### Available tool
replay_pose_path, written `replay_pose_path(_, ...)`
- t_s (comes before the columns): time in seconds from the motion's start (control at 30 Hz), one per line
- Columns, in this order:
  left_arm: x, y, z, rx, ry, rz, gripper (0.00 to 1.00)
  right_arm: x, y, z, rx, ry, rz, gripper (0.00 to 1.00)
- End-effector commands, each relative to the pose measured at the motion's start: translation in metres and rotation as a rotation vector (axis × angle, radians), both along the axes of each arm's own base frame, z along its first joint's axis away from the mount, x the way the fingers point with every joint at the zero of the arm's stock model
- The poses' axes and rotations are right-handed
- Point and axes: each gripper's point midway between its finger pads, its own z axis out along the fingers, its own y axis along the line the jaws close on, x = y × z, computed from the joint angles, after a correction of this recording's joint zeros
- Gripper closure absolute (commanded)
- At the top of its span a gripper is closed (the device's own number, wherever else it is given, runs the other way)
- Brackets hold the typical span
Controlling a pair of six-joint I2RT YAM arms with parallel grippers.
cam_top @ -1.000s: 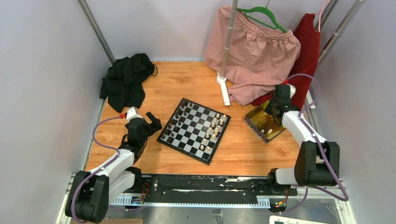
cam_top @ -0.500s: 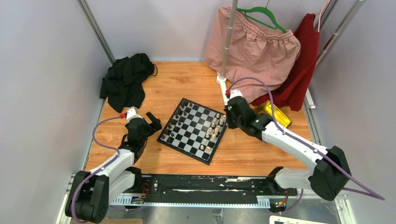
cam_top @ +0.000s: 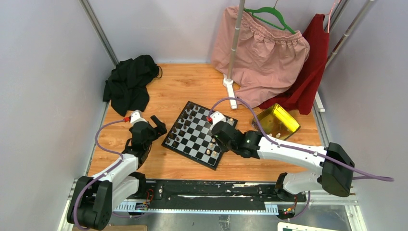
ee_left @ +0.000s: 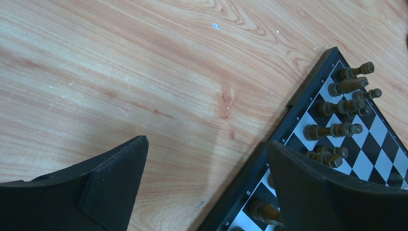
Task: Set up the chess pieces on the board
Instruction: Place the chess piece on the chessboard.
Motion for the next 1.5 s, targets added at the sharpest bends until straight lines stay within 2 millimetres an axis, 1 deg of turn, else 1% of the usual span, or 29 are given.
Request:
replay_pose_path(0.0, 0.008, -0.003, 0.014, 0.011, -0.048, -0.014, 0.0, -0.004, 0.002, -0.013, -0.015, -0.011, -0.003, 1.0)
replay_pose_path(0.23, 0.008, -0.004, 0.014, 0.012, -0.047, -0.016, 0.0, -0.002, 0.009, -0.027, -0.003, -0.016, 0.009, 1.0)
replay_pose_path(0.5, 0.009, -0.005, 0.014, 0.018, -0.046, -0.02, 0.0, 0.003, 0.017, -0.038, 0.006, -0.04, 0.029, 1.0)
replay_pose_path(0.7, 0.01, -0.005, 0.015, 0.019, -0.046, -0.022, 0.0, 0.005, 0.017, -0.046, -0.011, -0.041, 0.031, 1.0)
replay_pose_path(1.23, 0.01, -0.007, 0.014, 0.027, -0.044, -0.027, 0.0, 0.005, 0.018, -0.059, -0.018, -0.039, 0.032, 1.0)
replay_pose_path(1.47, 0.01, -0.008, 0.015, 0.029, -0.045, -0.03, 0.0, 0.006, 0.018, -0.061, -0.025, -0.037, 0.032, 1.0)
